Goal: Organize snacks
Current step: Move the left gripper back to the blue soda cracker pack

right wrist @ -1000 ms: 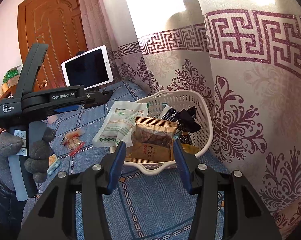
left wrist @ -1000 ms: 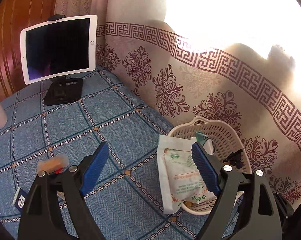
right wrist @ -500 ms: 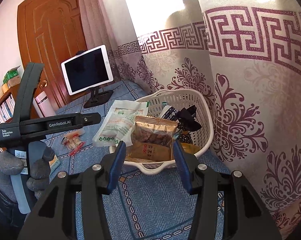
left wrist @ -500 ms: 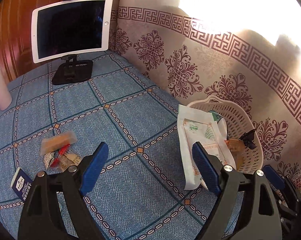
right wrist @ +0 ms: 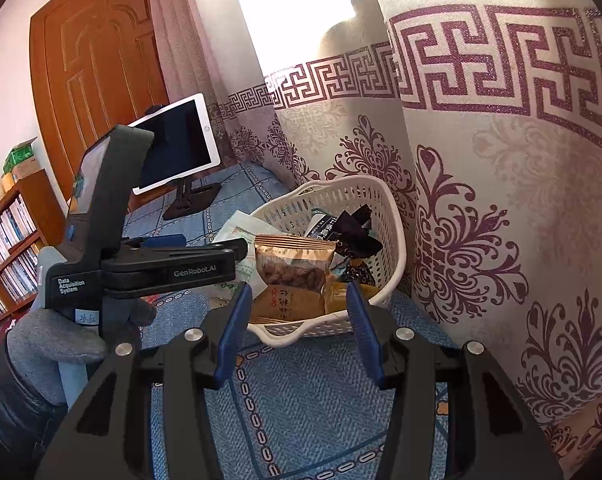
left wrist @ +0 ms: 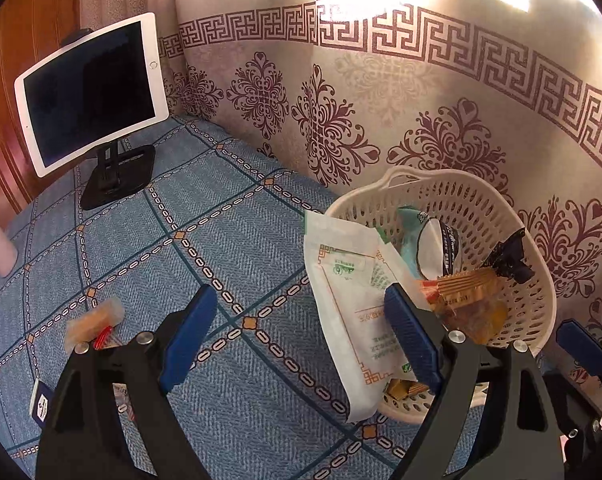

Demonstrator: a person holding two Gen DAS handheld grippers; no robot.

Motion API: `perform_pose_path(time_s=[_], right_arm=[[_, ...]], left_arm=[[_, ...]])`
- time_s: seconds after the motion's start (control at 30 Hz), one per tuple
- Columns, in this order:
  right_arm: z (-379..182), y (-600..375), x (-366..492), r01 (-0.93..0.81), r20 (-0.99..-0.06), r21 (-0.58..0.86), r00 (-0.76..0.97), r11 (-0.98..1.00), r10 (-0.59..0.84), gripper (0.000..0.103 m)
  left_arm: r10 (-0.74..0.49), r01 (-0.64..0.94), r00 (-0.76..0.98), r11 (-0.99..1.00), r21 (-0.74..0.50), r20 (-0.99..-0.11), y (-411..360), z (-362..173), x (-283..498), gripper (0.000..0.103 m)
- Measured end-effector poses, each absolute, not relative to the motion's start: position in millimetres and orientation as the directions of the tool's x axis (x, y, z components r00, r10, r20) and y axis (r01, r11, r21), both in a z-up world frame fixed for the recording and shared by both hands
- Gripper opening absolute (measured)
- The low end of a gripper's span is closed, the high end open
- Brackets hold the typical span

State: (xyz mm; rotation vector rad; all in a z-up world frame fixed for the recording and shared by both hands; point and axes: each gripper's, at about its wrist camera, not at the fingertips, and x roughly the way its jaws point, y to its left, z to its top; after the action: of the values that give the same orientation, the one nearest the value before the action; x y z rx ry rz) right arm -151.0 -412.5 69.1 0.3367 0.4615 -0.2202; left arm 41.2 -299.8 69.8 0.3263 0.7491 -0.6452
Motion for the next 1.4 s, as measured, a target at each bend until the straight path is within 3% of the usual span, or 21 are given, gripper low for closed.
perform_pose_path(time_s=[0.13,0.27,0.63,0.93,1.4], right_arm=[[69,-414,-152,0.290,-0.469,0.267,0.872,0.919,-0.139,0.049],[70,-411,-152,0.288,-0.469,0.265,0.872,0.920,-0.137,0.049],[77,-394,-145,0.239,-0.470,0.242,0.877,0.940,-0.102,0.051],[79,-365,-130,0.154,-0.490,0.215,0.871,0.964,-0.030,0.053],[73,-306,-109,-0.017,-0.545,0.169,0.832,0.986,0.108,0.057]], left_arm=[[-0.404,0.641,0.550,0.765,0.060,-0.731,-309,60,44,0.088],[-0.468,0.671,0.493,0.741,-0.022,-0.733,-304,70,43,0.088],[-0.505,0.575,0.575,0.809,-0.121,-0.644,-236,119,50,0.088],[-0.392,0.398,0.674,0.907,-0.139,-0.627,-154,135,68,0.092],[-0.195,0.158,0.701,0.981,-0.117,-0.686,-50,102,88,0.096]])
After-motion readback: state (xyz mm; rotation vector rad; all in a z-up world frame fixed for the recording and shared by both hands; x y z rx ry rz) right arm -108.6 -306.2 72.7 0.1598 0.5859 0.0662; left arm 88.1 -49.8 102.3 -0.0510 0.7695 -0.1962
